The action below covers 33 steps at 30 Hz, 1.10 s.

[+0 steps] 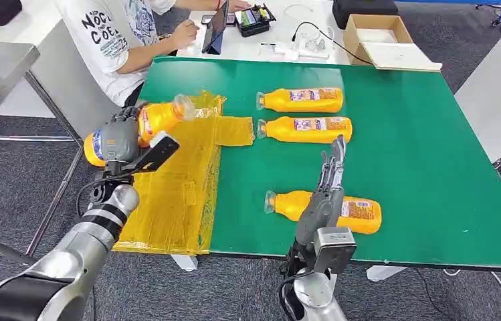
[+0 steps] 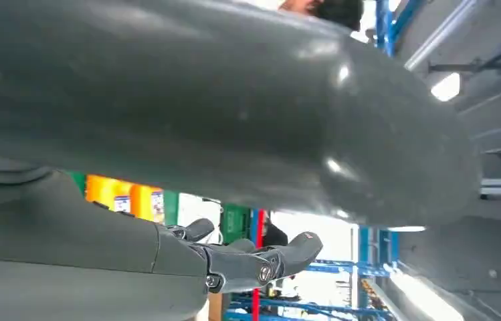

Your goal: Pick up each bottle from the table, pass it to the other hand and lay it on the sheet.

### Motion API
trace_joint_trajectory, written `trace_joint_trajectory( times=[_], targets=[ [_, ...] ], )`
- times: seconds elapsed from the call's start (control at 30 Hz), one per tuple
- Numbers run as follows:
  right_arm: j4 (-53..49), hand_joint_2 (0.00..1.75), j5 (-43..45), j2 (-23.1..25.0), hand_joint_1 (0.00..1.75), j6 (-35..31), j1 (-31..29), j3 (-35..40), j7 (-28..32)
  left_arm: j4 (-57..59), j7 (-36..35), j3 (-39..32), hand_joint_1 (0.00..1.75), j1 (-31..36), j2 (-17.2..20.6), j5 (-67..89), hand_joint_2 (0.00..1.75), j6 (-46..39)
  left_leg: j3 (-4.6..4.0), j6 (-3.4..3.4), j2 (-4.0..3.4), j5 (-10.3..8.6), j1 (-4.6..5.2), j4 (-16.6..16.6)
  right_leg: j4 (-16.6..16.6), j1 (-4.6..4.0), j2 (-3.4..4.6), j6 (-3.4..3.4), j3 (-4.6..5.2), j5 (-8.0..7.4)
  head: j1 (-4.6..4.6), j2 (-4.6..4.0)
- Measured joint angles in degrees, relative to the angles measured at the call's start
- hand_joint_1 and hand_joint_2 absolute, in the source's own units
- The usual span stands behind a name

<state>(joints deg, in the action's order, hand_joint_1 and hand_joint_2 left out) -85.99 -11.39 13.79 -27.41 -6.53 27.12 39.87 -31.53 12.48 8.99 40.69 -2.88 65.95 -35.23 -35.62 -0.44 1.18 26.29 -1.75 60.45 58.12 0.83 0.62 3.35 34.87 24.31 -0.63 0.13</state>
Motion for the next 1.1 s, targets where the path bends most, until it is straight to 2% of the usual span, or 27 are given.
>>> trace_joint_trajectory(
  times=[0.4,1.1],
  targets=[
    [-3.5,0.00,3.1,-0.2,0.00,1.0,0.8,0.0,0.2,7.9,-2.1,2.5,1.75,1.9,4.7,5.6,1.75,6.9,-0.01,0.00,-0.01,0.00,-0.01,0.0,0.0,-0.02,0.00,0.01,0.05,0.01,0.00,0.00],
    [-3.9,0.00,3.3,-0.2,0.00,2.2,1.3,0.0,0.2,9.4,0.4,1.3,1.75,2.0,4.2,5.3,1.75,14.6,-0.01,0.00,-0.01,-0.01,-0.01,0.0,0.0,-0.01,0.01,0.01,0.04,0.01,0.00,0.00]
  ],
)
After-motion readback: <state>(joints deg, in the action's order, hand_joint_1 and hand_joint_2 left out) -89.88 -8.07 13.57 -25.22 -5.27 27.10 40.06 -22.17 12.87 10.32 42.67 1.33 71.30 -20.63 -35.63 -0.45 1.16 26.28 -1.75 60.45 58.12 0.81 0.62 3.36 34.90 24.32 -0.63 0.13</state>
